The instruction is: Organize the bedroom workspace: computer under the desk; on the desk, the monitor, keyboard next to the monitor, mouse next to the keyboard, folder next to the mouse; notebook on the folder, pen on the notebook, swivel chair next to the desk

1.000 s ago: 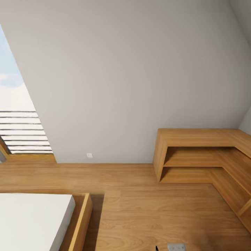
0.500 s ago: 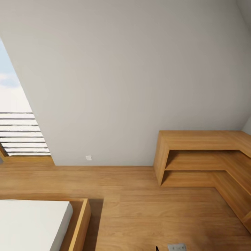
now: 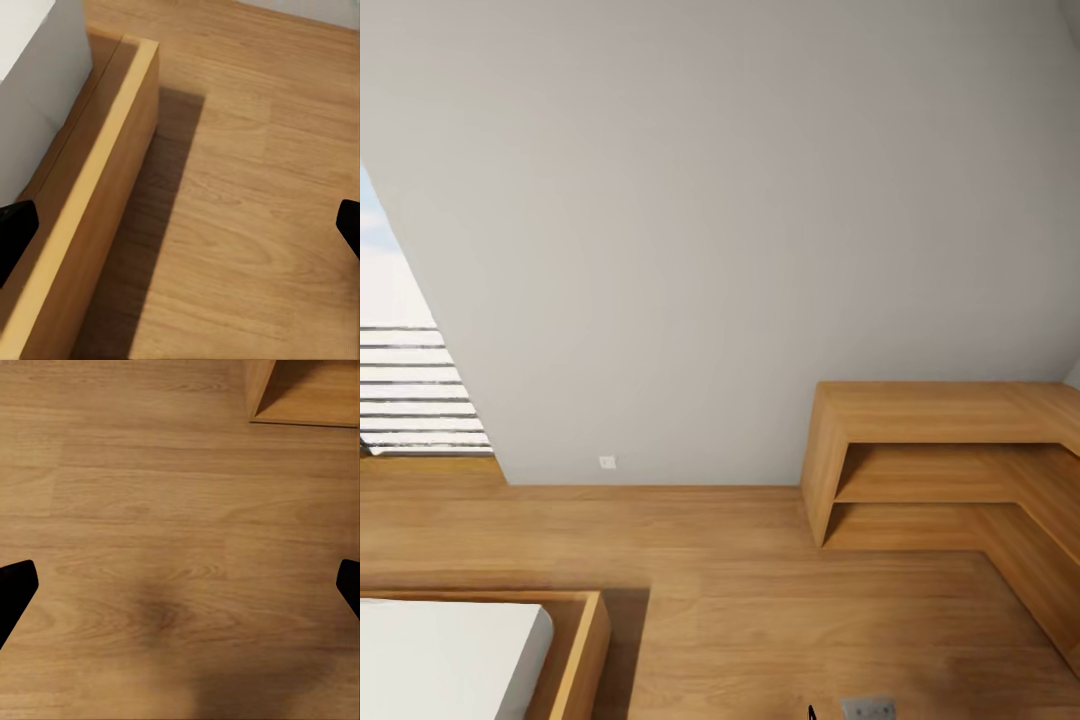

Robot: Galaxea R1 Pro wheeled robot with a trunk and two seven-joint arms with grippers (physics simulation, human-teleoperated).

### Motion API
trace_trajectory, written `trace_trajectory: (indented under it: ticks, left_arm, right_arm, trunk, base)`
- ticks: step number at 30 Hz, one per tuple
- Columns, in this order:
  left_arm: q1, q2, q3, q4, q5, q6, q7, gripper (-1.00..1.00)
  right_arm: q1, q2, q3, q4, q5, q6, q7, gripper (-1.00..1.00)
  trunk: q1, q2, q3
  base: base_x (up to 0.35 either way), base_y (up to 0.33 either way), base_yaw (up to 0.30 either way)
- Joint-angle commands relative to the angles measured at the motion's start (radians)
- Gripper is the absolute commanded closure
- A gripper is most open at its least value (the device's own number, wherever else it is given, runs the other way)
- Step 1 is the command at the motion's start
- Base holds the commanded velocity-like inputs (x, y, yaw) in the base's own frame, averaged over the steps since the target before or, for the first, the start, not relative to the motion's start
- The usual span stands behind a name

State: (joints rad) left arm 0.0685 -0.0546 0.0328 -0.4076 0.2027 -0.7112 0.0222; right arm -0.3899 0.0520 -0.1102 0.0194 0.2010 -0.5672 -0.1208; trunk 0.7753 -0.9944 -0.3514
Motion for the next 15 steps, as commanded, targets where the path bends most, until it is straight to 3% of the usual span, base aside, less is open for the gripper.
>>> trace_trajectory:
  ticks: [1, 15]
  left_arm:
    - [0.001, -0.001, 0.003, -0.002, -0.004, -0.001, 0.002, -1.0]
    - [0.001, 0.001, 0.004, -0.002, -0.003, -0.001, 0.002, -1.0]
  right_arm:
    - [-0.001, 0.0, -0.008, 0.002, 0.011, -0.003, -0.005, -1.0]
    - [-0.001, 0.0, -0.008, 0.002, 0.008, -0.003, -0.005, -1.0]
  trunk:
    - [0.0, -0.001, -0.001]
    - [0.0, -0.001, -0.001]
  base:
    - [0.211, -0.099, 0.0]
    - [0.212, -0.132, 0.0]
